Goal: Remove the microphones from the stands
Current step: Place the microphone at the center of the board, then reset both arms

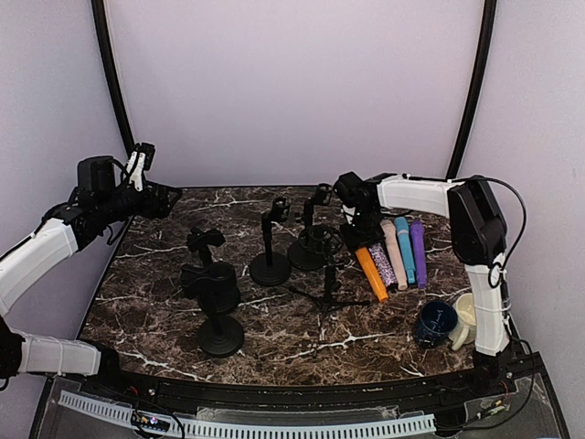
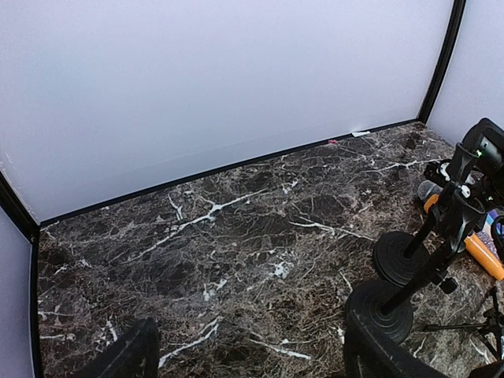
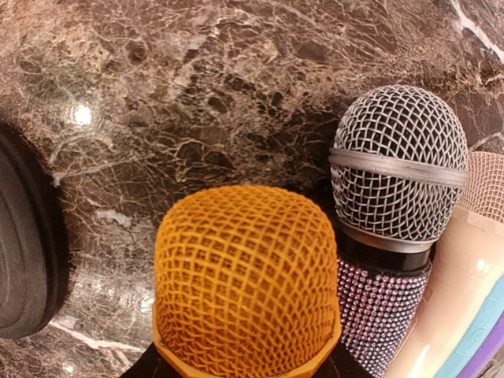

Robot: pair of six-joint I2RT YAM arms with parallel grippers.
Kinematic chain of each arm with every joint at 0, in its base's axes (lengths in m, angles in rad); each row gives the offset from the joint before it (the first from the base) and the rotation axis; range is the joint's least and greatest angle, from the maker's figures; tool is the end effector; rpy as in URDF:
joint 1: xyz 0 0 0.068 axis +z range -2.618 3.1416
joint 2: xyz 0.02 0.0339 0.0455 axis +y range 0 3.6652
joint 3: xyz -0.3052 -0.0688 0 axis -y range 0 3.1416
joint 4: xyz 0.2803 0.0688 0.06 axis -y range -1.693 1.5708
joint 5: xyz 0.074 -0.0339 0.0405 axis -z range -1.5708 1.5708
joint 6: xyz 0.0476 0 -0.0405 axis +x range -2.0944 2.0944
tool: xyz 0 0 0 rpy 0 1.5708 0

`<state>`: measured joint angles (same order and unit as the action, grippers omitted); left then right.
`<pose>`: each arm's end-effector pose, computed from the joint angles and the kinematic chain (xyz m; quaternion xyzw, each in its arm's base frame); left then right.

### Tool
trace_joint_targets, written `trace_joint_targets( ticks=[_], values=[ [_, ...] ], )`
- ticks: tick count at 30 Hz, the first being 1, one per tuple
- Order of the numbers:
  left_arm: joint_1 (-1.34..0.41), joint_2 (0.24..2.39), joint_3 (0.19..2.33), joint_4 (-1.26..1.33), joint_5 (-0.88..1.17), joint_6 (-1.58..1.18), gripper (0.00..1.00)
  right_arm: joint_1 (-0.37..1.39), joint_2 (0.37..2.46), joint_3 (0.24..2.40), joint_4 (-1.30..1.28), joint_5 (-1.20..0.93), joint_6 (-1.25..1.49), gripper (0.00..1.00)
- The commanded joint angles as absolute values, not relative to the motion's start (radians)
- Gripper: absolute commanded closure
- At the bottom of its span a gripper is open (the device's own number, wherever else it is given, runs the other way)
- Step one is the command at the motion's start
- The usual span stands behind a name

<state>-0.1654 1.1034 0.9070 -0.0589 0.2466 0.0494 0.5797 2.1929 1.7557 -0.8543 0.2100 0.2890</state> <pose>0.2796 -0.0584 0.3598 0.1589 0.7728 -0.1323 0.6000 0.4325 0.2713 0.1813 -0.1282 0.9765 -0.0359 0.1692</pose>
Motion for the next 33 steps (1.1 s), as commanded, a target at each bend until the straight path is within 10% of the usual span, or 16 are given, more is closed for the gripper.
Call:
trace_joint_targets(
  ticks=[1, 33],
  values=[
    [-0.16, 1.1, 0.896, -0.047, 0.253, 0.068, 0.18, 0.575, 2.212, 1.79, -0.844, 0.215, 0.293, 0.51],
    [-0.062, 1.322, 1.01, 0.035, 0.189, -0.153, 0.16, 0.304, 1.549, 1.219, -0.428, 0.102, 0.358, 0.02]
  ],
)
